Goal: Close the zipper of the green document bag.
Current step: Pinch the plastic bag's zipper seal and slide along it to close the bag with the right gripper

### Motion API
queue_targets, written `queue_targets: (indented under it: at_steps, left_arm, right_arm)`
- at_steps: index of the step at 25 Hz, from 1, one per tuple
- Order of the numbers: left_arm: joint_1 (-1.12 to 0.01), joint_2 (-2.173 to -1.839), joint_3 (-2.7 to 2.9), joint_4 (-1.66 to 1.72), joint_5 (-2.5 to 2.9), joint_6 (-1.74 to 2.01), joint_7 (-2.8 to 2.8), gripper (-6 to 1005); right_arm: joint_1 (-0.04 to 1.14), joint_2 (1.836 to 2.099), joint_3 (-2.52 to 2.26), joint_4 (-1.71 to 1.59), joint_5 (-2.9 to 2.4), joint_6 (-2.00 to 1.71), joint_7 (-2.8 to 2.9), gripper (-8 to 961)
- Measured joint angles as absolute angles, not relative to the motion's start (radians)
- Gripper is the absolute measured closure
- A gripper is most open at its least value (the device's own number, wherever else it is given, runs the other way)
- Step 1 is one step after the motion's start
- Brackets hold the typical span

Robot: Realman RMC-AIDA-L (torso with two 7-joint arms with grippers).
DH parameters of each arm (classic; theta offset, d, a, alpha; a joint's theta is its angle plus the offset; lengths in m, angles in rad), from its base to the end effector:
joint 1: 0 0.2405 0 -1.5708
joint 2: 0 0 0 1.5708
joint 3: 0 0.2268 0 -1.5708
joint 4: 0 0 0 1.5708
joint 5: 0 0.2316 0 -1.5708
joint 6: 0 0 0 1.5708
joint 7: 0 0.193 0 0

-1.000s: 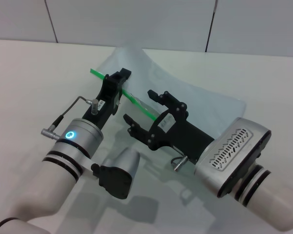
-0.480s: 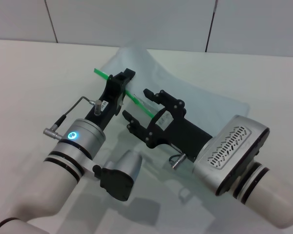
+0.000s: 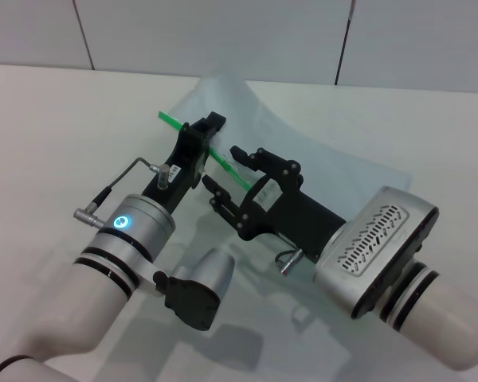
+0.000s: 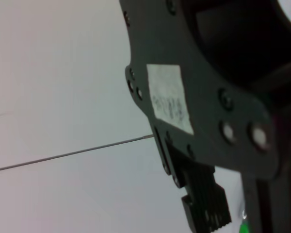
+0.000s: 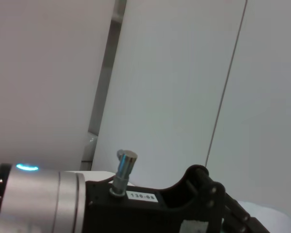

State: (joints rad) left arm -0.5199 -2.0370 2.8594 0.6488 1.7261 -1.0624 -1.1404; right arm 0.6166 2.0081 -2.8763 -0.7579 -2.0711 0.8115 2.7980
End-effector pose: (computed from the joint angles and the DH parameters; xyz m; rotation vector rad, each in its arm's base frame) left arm -0.1918 0.3639 -0.1161 -1.5306 1.0622 0.4245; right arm 0.1266 0.3312 -0.1806 -2.2991 0.0926 0.6974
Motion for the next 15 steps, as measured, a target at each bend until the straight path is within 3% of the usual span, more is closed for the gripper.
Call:
queue_targets:
  at_steps: [15]
  left_arm:
    - [-0.520, -2.037, 2.859, 0.649, 1.732, -1.059, -1.137, 933]
  right_arm:
    - [0.618, 2.013, -2.875, -0.743, -2.076, 0.816, 2.798, 494]
